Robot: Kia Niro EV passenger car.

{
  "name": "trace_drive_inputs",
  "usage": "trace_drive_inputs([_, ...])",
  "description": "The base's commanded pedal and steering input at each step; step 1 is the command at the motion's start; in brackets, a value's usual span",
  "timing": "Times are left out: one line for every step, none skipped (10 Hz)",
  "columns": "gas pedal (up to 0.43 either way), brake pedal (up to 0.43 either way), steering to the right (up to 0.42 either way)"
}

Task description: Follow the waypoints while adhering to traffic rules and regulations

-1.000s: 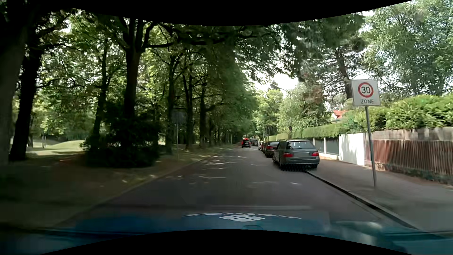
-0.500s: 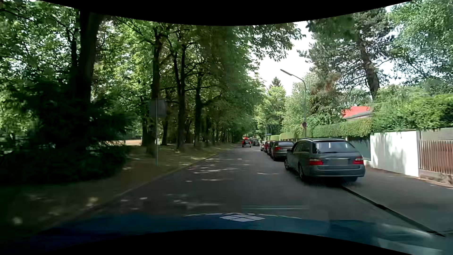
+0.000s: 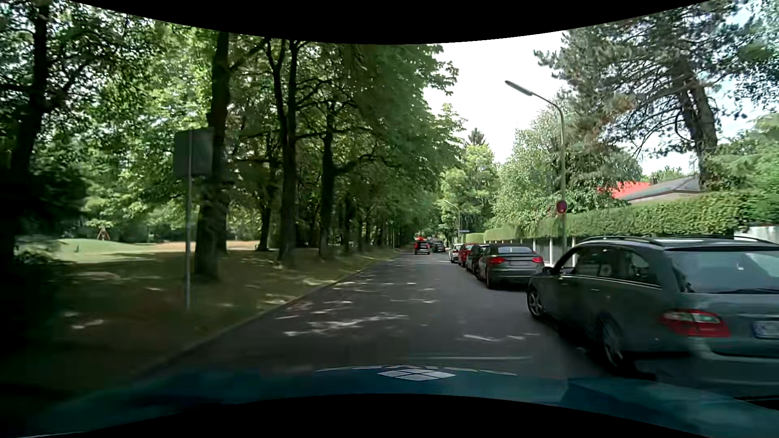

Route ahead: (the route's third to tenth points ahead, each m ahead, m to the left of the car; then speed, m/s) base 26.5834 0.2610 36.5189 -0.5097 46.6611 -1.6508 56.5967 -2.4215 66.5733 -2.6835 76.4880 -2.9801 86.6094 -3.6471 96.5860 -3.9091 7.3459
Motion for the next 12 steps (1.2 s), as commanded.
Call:
trace_drive_inputs([0.138, 0.000, 0.017])
trace_drive_inputs([0.138, 0.000, 0.017])
trace_drive_inputs([0.138, 0.000, 0.017])
trace_drive_inputs([0.138, 0.000, 0.016])
trace_drive_inputs([0.138, 0.000, 0.016])
trace_drive_inputs([0.138, 0.000, 0.017])
trace_drive_inputs([0.138, 0.000, 0.017])
trace_drive_inputs([0.138, 0.000, 0.017])
trace_drive_inputs([0.138, 0.000, 0.017])
trace_drive_inputs([0.138, 0.000, 0.017])
trace_drive_inputs([0.138, 0.000, 0.017])
trace_drive_inputs([0.138, 0.000, 0.016])
